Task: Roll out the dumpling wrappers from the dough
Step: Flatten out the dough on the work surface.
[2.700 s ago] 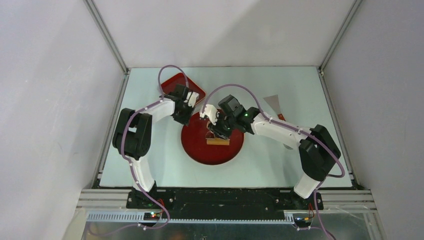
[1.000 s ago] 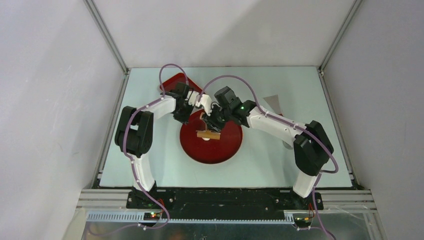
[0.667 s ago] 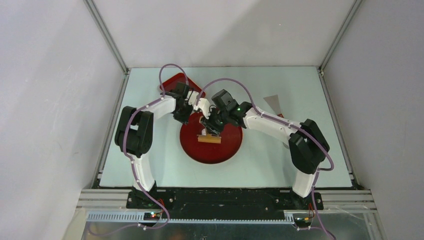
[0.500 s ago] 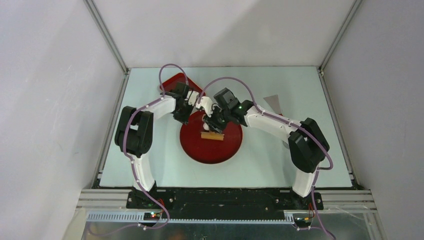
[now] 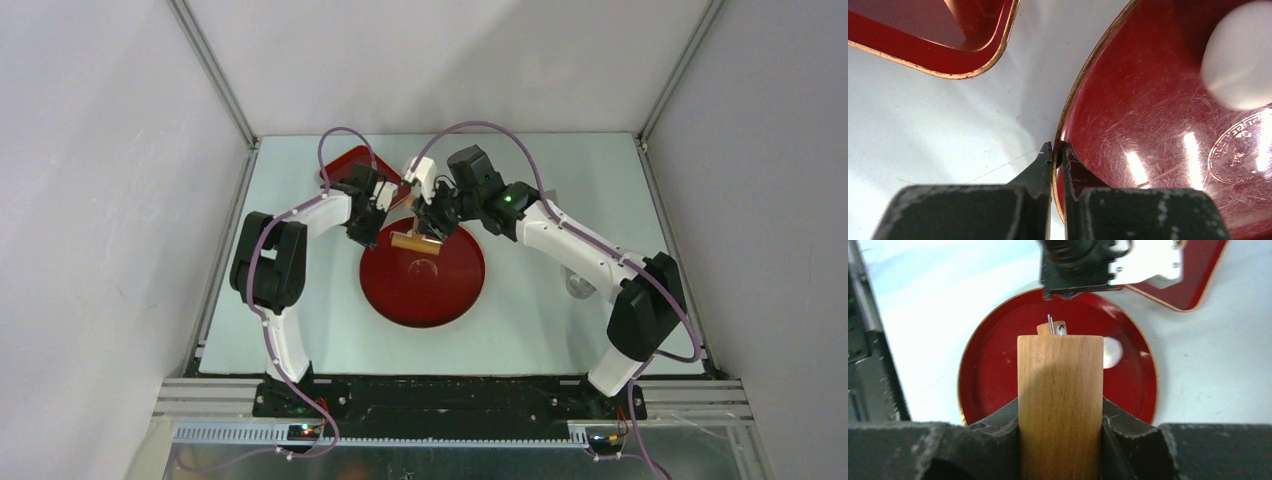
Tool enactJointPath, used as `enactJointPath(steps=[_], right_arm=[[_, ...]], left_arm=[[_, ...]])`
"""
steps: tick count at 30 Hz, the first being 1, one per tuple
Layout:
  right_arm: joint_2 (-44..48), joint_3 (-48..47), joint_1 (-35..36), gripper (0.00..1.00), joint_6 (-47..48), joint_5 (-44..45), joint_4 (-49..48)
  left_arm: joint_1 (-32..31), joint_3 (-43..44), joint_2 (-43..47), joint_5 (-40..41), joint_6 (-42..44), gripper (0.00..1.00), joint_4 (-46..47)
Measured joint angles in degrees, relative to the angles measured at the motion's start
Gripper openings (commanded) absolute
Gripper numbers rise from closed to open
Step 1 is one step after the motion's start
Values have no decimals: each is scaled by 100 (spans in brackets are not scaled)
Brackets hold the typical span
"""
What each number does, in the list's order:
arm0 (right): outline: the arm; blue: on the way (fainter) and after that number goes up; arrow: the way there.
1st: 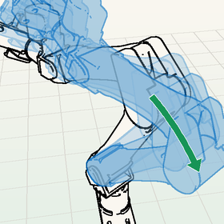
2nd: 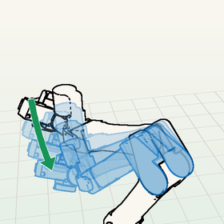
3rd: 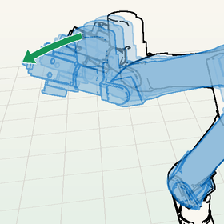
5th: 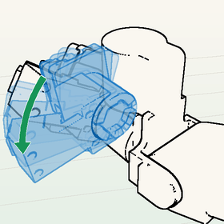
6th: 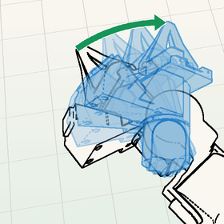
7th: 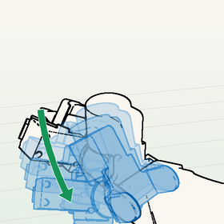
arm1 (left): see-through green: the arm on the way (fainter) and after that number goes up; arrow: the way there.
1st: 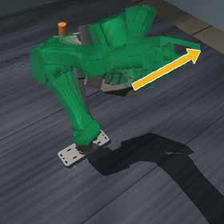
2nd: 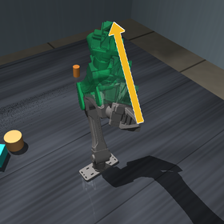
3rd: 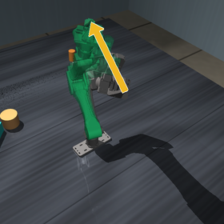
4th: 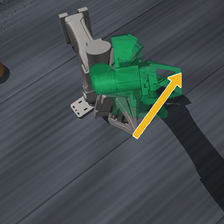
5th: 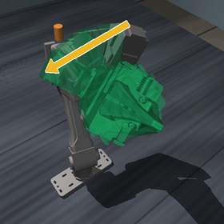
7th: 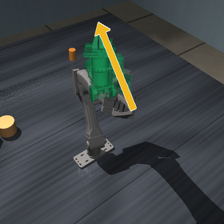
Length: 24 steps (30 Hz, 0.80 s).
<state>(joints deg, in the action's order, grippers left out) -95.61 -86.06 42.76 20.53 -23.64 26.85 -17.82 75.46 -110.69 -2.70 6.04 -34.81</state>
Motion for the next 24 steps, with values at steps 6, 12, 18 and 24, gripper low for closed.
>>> enactJointPath(steps=[6, 12, 18, 24], right_arm=[[-455, -85, -162, 0, -236, 688, -557], [-1318, -431, -337, 0, -254, 1123, -625], [-1650, -852, -483, 0, -256, 1121, -442], [-1652, -1178, -448, 0, -199, 1132, -391]], left_arm=[[2, 0, 0, -9, 2, 0, -2], [13, 0, 0, -42, 2, 0, -2], [22, 39, -28, -57, 2, 0, -42], [22, 52, -37, -61, 2, 0, -61]])
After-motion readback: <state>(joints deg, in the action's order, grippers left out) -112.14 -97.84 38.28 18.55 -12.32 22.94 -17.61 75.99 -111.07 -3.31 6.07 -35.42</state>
